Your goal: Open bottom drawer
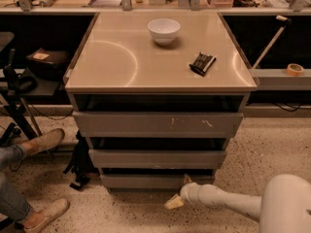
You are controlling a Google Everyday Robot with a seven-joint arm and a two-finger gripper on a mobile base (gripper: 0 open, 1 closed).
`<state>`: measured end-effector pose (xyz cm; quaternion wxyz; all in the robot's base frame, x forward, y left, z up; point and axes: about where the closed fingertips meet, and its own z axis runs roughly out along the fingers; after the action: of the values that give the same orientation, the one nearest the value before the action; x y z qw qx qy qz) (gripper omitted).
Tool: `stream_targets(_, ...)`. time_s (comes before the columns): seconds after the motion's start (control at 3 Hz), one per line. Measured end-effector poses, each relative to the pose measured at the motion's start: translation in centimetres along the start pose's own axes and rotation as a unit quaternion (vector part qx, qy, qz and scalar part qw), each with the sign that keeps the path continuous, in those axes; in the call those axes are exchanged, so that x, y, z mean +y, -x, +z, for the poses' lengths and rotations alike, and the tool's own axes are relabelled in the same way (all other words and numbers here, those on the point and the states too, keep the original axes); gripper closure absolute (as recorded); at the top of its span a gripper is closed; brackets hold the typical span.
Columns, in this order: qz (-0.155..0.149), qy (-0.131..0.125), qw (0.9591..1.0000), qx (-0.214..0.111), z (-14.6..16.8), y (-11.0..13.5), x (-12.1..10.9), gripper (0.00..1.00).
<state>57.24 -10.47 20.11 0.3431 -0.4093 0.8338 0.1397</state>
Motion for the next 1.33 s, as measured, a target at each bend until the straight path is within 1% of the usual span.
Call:
stream_targets(0.33,0.018,0.006,0.9996,-0.019,0.5,-1.12,-0.13,0.0)
stream_targets(0.67,0.018,0.006,0.9996,-0.019,0.31,-0.91,-0.08,0.0)
stream_targets(1.0,0.021,-0.002,0.9994,-0.029,0.12,-0.31,-0.96,0.0)
stream_targets(1.33,0.021,-0.002,0.9993,-0.029,0.12,-0.31,-0.96,0.0)
